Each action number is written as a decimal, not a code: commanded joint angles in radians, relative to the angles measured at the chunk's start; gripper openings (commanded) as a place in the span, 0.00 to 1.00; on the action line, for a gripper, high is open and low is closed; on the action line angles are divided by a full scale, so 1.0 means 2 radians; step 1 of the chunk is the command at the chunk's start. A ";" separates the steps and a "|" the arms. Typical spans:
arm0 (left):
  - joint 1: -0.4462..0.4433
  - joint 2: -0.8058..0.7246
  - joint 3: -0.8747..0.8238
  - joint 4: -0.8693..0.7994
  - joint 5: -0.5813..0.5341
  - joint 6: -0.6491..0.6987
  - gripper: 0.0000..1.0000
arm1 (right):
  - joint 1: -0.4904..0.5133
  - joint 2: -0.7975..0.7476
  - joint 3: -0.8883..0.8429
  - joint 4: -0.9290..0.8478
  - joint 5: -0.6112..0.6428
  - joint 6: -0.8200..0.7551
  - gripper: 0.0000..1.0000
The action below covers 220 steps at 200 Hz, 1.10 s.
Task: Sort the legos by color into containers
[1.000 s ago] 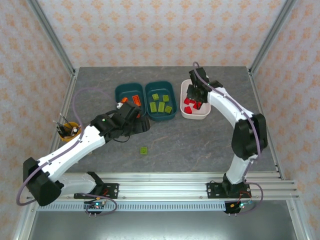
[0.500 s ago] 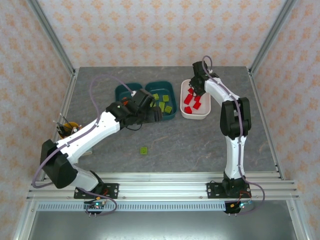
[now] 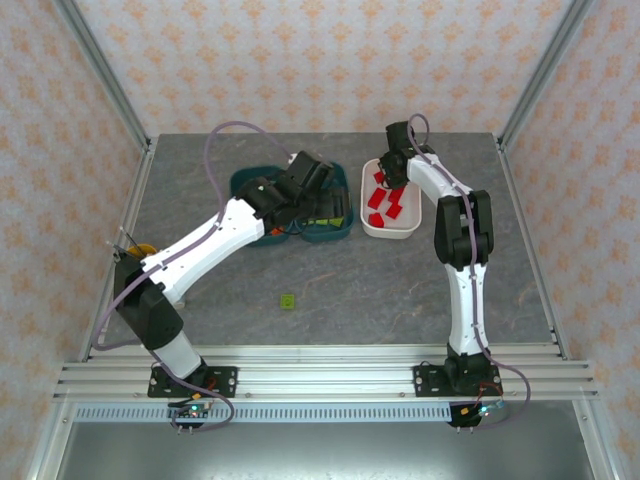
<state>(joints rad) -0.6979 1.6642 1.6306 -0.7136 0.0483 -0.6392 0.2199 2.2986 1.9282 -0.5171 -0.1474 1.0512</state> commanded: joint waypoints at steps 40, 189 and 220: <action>-0.012 -0.007 0.019 -0.019 -0.014 0.012 0.80 | 0.000 0.000 0.008 0.004 -0.018 0.001 0.55; -0.012 -0.122 -0.282 -0.086 0.035 -0.067 0.83 | 0.173 -0.448 -0.416 0.053 -0.131 -0.324 0.71; -0.012 -0.094 -0.308 -0.056 0.057 -0.054 0.83 | 0.189 -0.534 -0.522 0.018 -0.185 -0.332 0.72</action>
<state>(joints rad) -0.7197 1.4403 1.0355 -0.8642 0.1173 -0.7506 0.5900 1.3373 1.0046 -0.4122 -0.4065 0.4667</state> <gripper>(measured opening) 0.832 0.722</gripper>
